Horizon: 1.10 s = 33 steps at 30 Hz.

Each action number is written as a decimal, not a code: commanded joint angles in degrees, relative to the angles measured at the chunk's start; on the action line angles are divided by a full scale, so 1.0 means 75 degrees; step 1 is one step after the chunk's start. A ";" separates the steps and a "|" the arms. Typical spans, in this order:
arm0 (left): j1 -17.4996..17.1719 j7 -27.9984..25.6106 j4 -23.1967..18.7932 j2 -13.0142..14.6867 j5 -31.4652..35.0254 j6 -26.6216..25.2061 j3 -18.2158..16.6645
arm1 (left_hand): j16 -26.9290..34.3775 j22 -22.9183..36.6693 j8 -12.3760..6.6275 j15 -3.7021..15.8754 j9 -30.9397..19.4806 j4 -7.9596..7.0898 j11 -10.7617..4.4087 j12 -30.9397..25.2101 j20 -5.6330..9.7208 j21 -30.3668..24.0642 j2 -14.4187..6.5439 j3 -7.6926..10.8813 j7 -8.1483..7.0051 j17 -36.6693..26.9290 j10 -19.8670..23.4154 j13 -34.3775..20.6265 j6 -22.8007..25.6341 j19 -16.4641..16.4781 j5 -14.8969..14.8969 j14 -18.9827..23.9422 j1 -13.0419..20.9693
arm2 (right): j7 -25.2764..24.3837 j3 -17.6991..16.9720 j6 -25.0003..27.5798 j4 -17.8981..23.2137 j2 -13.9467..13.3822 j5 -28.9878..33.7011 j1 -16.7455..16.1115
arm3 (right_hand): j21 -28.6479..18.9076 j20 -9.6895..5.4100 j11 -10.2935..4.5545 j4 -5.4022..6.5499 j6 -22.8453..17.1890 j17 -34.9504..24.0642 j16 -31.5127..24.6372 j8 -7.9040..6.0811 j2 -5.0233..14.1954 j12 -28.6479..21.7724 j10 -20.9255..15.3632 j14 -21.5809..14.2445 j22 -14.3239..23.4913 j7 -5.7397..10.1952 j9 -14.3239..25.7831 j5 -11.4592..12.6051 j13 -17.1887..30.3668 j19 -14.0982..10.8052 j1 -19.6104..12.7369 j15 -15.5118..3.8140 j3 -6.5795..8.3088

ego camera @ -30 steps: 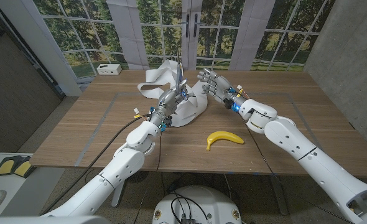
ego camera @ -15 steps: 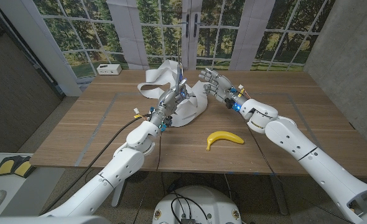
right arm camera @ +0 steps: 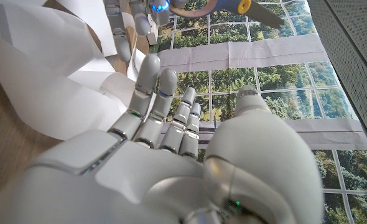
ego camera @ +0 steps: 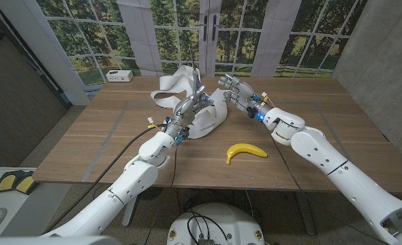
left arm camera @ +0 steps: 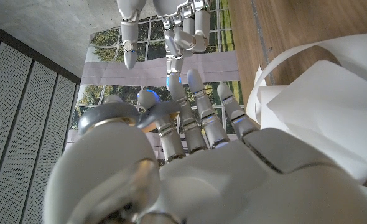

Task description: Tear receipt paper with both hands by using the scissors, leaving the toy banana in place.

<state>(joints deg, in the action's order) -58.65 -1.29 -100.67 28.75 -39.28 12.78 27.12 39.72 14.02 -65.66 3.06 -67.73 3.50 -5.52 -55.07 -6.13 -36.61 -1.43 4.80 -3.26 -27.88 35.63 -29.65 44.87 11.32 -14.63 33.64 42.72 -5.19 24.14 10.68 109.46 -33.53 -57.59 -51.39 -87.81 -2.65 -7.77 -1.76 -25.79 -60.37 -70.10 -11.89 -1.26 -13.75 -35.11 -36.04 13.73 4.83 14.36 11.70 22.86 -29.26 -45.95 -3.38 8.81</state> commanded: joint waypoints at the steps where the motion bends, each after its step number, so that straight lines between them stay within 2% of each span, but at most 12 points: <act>1: 0.0061 -0.0063 -0.0034 0.0040 0.0111 -0.0127 0.0054 | -0.0174 -0.0073 -0.3027 0.1249 -0.0064 0.0076 -0.0819 0.0411 0.0067 -0.0063 -0.0041 0.0017 0.0275 0.0110 0.1141 0.0391 0.0407 0.0048 -0.0051 0.0178 0.0094 | 0.0045 -0.0001 0.0070 -0.0025 -0.0011 -0.0027 0.0063 | -0.0051 -0.0814 -0.0007 -0.0051 0.0007 -0.0048 0.0031 -0.0051 0.0022 0.0032 -0.0107 -0.0073 0.0032 0.0041 0.0009 0.0067 0.0014 0.0056 -0.0099 -0.1228 0.0016; 4: 0.0066 -0.0160 -0.0115 0.0077 0.0150 -0.0267 0.0072 | -0.0296 -0.0108 -0.3118 0.1256 -0.0231 0.0110 -0.0813 0.0504 0.0064 -0.0061 0.0119 -0.0072 0.0271 0.0163 0.1174 0.0434 0.0380 0.0042 -0.0064 0.0113 0.0087 | 0.0055 -0.0001 0.0068 -0.0039 -0.0002 -0.0032 0.0074 | -0.0049 -0.0821 -0.0006 -0.0059 -0.0001 -0.0063 0.0029 -0.0055 0.0019 0.0037 -0.0117 -0.0081 0.0023 0.0036 0.0006 0.0066 0.0009 0.0054 -0.0105 -0.1227 0.0014; 7: 0.0115 -0.0166 -0.0184 0.0183 0.0249 -0.0404 0.0108 | -0.0600 -0.0173 -0.2879 0.1226 0.0060 0.0085 -0.0817 0.0892 0.0046 -0.0031 0.0429 -0.0316 0.0278 0.0285 0.0957 0.0667 0.0341 -0.0043 -0.0126 -0.0121 -0.0061 | 0.0056 -0.0008 0.0062 -0.0035 -0.0001 -0.0032 0.0073 | -0.0056 -0.0816 -0.0024 -0.0070 0.0004 -0.0045 0.0069 -0.0055 0.0029 0.0044 -0.0142 -0.0062 0.0026 0.0040 0.0000 0.0065 -0.0001 0.0064 -0.0114 -0.1225 0.0015; 8: 0.0127 -0.0186 -0.0213 0.0215 0.0291 -0.0450 0.0119 | -0.0764 -0.0209 -0.2651 0.1181 0.0336 0.0054 -0.0784 0.1078 0.0025 -0.0012 0.0596 -0.0471 0.0251 0.0353 0.0778 0.0700 0.0231 -0.0084 -0.0187 -0.0279 -0.0164 | 0.0041 -0.0009 0.0065 -0.0027 -0.0005 -0.0025 0.0071 | -0.0055 -0.0821 -0.0016 -0.0072 0.0004 -0.0063 0.0056 -0.0056 0.0035 0.0045 -0.0151 -0.0083 0.0021 0.0040 -0.0001 0.0065 -0.0004 0.0063 -0.0115 -0.1226 0.0016; 12: 0.0177 -0.0176 -0.0257 0.0304 0.0396 -0.0558 0.0159 | -0.1273 -0.0276 -0.2177 0.0971 0.0893 -0.0094 -0.0804 0.1502 -0.0104 0.0096 0.0975 -0.0922 0.0204 0.0546 0.0290 0.0621 -0.0080 -0.0309 -0.0396 -0.1092 -0.0524 | 0.0029 -0.0019 0.0050 -0.0010 -0.0013 -0.0014 0.0054 | -0.0059 -0.0822 -0.0023 -0.0088 0.0006 -0.0078 0.0062 -0.0057 0.0033 0.0060 -0.0152 -0.0090 0.0019 0.0045 -0.0007 0.0064 -0.0013 0.0067 -0.0130 -0.1227 0.0015; 13: 0.0181 -0.0150 -0.0240 0.0298 0.0388 -0.0546 0.0165 | -0.1449 -0.0292 -0.1961 0.0849 0.1245 -0.0149 -0.0818 0.1753 -0.0141 0.0142 0.1044 -0.1069 0.0237 0.0664 0.0042 0.0681 -0.0044 -0.0394 -0.0498 -0.1346 -0.0616 | 0.0039 -0.0022 0.0046 -0.0008 -0.0014 -0.0020 0.0050 | -0.0060 -0.0824 -0.0018 -0.0092 0.0008 -0.0083 0.0063 -0.0056 0.0033 0.0062 -0.0156 -0.0092 0.0017 0.0040 -0.0008 0.0063 -0.0016 0.0065 -0.0133 -0.1226 0.0015; 14: 0.0183 -0.0121 -0.0222 0.0289 0.0366 -0.0536 0.0167 | -0.1592 -0.0309 -0.1470 0.0797 0.2049 -0.0191 -0.0817 0.2053 -0.0163 0.0183 0.1109 -0.1262 0.0291 0.0838 -0.0237 0.0698 -0.0024 -0.0442 -0.0655 -0.1455 -0.0652 | 0.0027 -0.0029 0.0045 0.0000 -0.0011 -0.0029 0.0040 | -0.0063 -0.0824 -0.0026 -0.0094 0.0005 -0.0084 0.0067 -0.0058 0.0033 0.0065 -0.0154 -0.0091 0.0019 0.0037 -0.0009 0.0063 -0.0017 0.0064 -0.0135 -0.1226 0.0015; 20: 0.0166 -0.0100 -0.0218 0.0305 0.0346 -0.0584 0.0187 | -0.1860 -0.0314 -0.0935 0.0545 0.3011 -0.0260 -0.0731 0.2544 -0.0279 0.0272 0.1071 -0.1500 0.0326 0.1041 -0.0880 0.0618 -0.0112 -0.0588 -0.0864 -0.1902 -0.0645 | 0.0012 -0.0032 0.0053 0.0025 -0.0021 -0.0038 0.0020 | -0.0073 -0.0827 -0.0031 -0.0114 0.0006 -0.0099 0.0091 -0.0060 0.0038 0.0080 -0.0180 -0.0098 0.0021 0.0035 -0.0019 0.0060 -0.0033 0.0068 -0.0147 -0.1226 0.0012; 26: 0.0195 0.0009 -0.0242 0.0409 0.0350 -0.0678 0.0210 | -0.1978 -0.0313 -0.0695 0.0373 0.3357 -0.0405 -0.0649 0.2827 -0.0386 0.0344 0.1124 -0.1759 0.0310 0.1124 -0.1234 0.0579 -0.0286 -0.0711 -0.0938 -0.2154 -0.0882 | 0.0035 -0.0011 0.0056 0.0023 -0.0015 -0.0035 0.0030 | -0.0082 -0.0829 -0.0028 -0.0132 -0.0002 -0.0104 0.0128 -0.0065 0.0059 0.0094 -0.0199 -0.0101 0.0015 0.0043 -0.0030 0.0057 -0.0041 0.0061 -0.0161 -0.1227 0.0014; 29: 0.0217 0.0072 -0.0220 0.0447 0.0382 -0.0672 0.0225 | -0.1981 -0.0312 -0.0755 0.0372 0.3320 -0.0473 -0.0631 0.2840 -0.0393 0.0356 0.1123 -0.1864 0.0350 0.1161 -0.1128 0.0556 -0.0224 -0.0711 -0.0964 -0.2146 -0.0986 | 0.0027 -0.0006 0.0061 0.0024 -0.0010 -0.0032 0.0040 | -0.0097 -0.0824 -0.0037 -0.0140 -0.0001 -0.0121 0.0127 -0.0065 0.0065 0.0097 -0.0215 -0.0115 0.0039 0.0038 -0.0034 0.0055 -0.0045 0.0082 -0.0166 -0.1227 0.0014; 31: 0.0208 0.0042 -0.0212 0.0425 0.0345 -0.0702 0.0217 | -0.2016 -0.0311 -0.0617 0.0325 0.3377 -0.0515 -0.0578 0.2963 -0.0414 0.0372 0.1108 -0.1933 0.0313 0.1193 -0.1327 0.0538 -0.0540 -0.0727 -0.0986 -0.2217 -0.1031 | 0.0020 -0.0006 0.0061 0.0029 -0.0009 -0.0028 0.0042 | -0.0099 -0.0821 -0.0037 -0.0144 -0.0002 -0.0118 0.0138 -0.0066 0.0070 0.0097 -0.0222 -0.0114 0.0040 0.0038 -0.0036 0.0055 -0.0043 0.0085 -0.0169 -0.1228 0.0014; 33: 0.0210 0.0084 -0.0178 0.0414 0.0294 -0.0703 0.0216 | -0.2058 -0.0311 -0.0492 0.0249 0.3601 -0.0572 -0.0568 0.3060 -0.0424 0.0383 0.1082 -0.2007 0.0402 0.1229 -0.1437 0.0530 -0.0495 -0.0725 -0.1005 -0.2306 -0.1096 | 0.0018 -0.0005 0.0055 0.0030 -0.0009 -0.0020 0.0045 | -0.0095 -0.0827 -0.0041 -0.0151 0.0002 -0.0134 0.0136 -0.0065 0.0071 0.0101 -0.0220 -0.0123 0.0033 0.0043 -0.0039 0.0053 -0.0042 0.0085 -0.0174 -0.1227 0.0013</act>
<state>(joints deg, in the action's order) -57.26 -1.88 -102.35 31.54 -36.65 8.36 28.56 24.61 11.71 -70.37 2.35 -42.01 -0.59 -9.79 -32.89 -9.00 -33.87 6.93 -9.41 -0.65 -18.86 25.90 -25.40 41.45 6.00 -21.65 16.99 35.28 -4.99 24.00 11.11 109.51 -33.63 -57.82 -51.09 -88.26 -2.96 -8.17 -2.54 -25.78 -61.17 -69.04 -12.11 -0.59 -13.12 -36.16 -36.35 13.71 4.82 14.10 11.70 22.58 -28.96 -46.63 -3.47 8.66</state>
